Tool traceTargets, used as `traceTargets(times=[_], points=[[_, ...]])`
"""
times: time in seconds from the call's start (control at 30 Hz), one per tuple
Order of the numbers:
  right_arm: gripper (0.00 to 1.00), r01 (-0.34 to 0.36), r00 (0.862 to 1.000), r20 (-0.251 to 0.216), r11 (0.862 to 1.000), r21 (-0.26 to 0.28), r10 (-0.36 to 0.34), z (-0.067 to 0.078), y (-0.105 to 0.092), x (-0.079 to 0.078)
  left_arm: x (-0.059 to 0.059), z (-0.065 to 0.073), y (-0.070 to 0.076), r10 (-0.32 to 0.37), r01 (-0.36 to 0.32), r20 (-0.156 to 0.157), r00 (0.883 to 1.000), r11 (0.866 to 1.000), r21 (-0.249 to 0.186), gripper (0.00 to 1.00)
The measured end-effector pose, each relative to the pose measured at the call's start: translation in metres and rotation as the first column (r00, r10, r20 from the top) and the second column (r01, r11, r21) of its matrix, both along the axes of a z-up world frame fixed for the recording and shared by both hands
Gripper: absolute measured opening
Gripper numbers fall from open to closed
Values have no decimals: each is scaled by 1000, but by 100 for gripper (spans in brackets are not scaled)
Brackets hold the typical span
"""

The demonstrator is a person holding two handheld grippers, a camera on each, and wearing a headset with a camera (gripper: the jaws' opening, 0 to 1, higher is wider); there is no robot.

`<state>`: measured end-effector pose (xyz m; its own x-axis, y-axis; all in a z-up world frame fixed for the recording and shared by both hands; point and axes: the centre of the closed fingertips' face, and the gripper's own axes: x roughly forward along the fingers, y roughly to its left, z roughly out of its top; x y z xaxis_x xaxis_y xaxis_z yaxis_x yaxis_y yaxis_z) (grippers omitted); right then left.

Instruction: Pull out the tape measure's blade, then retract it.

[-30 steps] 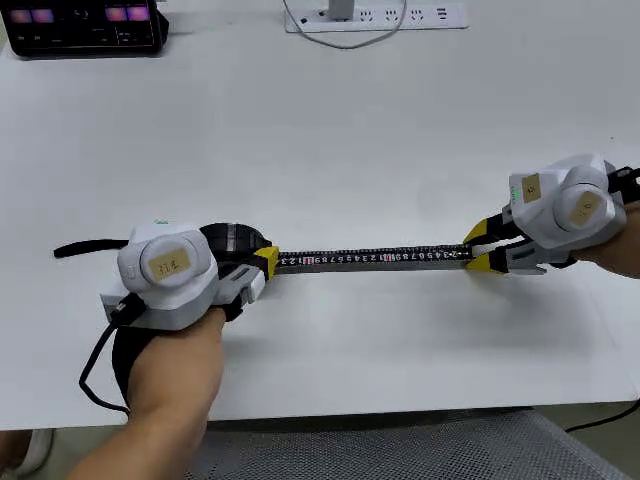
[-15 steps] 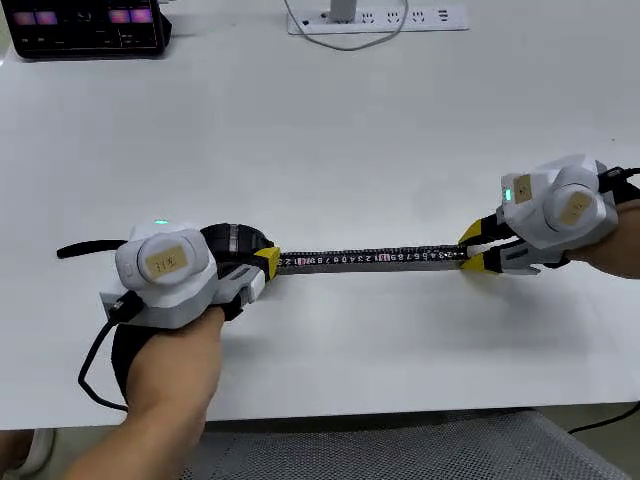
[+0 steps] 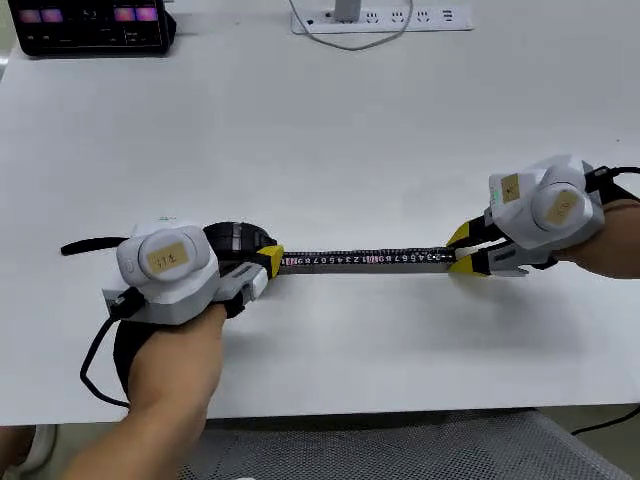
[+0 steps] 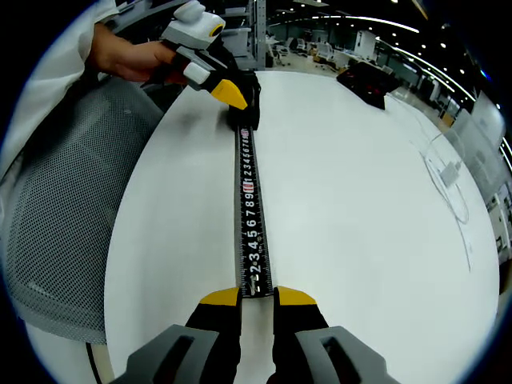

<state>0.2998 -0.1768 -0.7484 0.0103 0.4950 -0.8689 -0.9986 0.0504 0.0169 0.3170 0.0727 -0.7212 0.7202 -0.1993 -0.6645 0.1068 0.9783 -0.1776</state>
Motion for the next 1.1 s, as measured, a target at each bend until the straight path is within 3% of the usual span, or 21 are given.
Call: traceTargets(times=[0.77, 1.1], points=[[11, -11, 1000, -25, 999, 40, 12, 2, 28, -1, 1, 0, 0, -1, 1, -4, 1000, 1000, -17, 57], [11, -6, 999, -33, 999, 35, 7, 0, 31, -1, 0, 0, 0, 0, 0, -5, 1000, 1000, -21, 57]])
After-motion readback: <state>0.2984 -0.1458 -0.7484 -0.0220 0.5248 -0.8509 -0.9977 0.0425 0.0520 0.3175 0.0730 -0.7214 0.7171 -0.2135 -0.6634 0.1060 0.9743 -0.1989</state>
